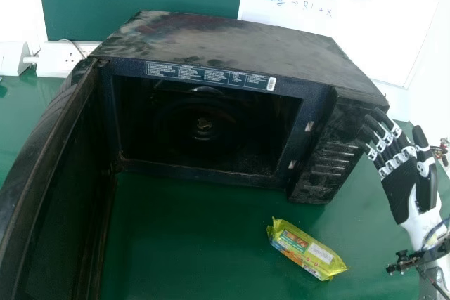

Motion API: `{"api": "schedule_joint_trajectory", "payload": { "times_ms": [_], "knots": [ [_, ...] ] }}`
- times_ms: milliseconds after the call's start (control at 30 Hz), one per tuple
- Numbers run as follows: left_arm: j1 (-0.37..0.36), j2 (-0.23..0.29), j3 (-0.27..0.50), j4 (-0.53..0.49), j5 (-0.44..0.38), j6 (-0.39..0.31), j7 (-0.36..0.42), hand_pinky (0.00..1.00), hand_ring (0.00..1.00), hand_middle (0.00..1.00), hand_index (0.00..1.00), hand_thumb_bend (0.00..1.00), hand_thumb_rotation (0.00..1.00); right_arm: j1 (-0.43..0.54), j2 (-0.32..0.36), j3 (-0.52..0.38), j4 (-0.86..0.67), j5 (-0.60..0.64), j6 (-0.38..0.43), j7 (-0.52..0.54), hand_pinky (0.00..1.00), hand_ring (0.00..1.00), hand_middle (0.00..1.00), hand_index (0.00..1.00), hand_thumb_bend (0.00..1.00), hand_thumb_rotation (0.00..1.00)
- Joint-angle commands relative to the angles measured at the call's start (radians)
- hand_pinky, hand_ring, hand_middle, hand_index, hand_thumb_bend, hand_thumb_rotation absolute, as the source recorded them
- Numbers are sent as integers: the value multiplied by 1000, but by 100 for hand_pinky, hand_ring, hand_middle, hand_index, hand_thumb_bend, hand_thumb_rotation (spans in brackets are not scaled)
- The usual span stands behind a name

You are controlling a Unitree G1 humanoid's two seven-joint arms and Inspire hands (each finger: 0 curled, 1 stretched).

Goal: Put biscuit inside oven

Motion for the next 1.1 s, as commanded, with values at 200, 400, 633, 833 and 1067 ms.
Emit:
{"api": "schedule_joint_trajectory", "payload": {
  "times_ms": [200,400,633,833,1067],
  "knots": [
    [9,3,-7,-9,-2,5,3,91,94,95,94,87,100,3,1,-2,1,-5,-6,-1,96,92,99,100,80,100],
    [7,4,-5,-9,12,1,5,89,93,94,94,88,100,5,-6,1,9,-53,-58,4,95,91,99,100,81,100],
    [14,0,-14,-24,6,16,14,87,91,93,95,100,100,41,-89,15,56,-238,-257,100,95,91,99,99,81,100],
    [17,1,-13,-21,2,9,7,73,84,88,90,100,99,44,-146,28,24,-271,-309,153,95,92,100,100,81,100],
    [33,3,-11,-34,1,19,10,74,88,92,91,100,93,80,-235,16,-28,-363,-345,184,96,92,100,100,82,100]
  ]
}}
